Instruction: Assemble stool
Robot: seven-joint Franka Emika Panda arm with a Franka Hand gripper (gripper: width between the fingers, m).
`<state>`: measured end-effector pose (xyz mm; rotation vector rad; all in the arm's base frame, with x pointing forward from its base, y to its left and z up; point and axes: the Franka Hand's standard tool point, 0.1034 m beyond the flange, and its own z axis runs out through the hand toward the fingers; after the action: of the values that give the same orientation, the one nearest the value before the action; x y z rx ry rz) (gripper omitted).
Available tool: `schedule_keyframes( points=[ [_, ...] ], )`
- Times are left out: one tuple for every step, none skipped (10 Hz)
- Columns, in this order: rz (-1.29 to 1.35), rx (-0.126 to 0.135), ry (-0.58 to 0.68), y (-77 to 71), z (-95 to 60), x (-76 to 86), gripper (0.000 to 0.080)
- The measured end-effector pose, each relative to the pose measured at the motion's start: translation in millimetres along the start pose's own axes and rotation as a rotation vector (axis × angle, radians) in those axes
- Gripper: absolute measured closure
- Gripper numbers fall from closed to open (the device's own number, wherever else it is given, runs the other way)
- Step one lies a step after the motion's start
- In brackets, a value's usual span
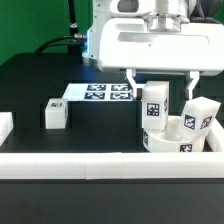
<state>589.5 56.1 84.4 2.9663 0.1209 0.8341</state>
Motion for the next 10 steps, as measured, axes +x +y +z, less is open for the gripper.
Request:
schedule_keyframes(
  points=[
    [-0.002,0.003,-0.009,0.7,-3.1,2.8,0.0152],
    [-0.002,0.007,-0.021,3.9,-7.9,8.6,0.0151],
    [-0.001,0.012,-0.031,4.9,-13.3,15.4,0.0151],
    [-0.023,0.015,-0.026,6.9,-18.5,22.9,0.0151],
    [-0.044,0.012,-0.021,9.2,-19.9,25.6,0.0151],
    [-0.045,0.012,-0.023,9.1,-19.1,24.5,0.0151],
    [-0.045,0.012,-0.023,9.1,-19.0,24.5,0.0151],
    [-0.045,0.012,-0.023,9.1,-19.0,24.4,0.0151],
    [-0.011,0.015,-0.050,10.5,-18.2,21.2,0.0151],
    [0.057,0.018,-0.091,14.0,-18.5,16.8,0.0151]
  ],
)
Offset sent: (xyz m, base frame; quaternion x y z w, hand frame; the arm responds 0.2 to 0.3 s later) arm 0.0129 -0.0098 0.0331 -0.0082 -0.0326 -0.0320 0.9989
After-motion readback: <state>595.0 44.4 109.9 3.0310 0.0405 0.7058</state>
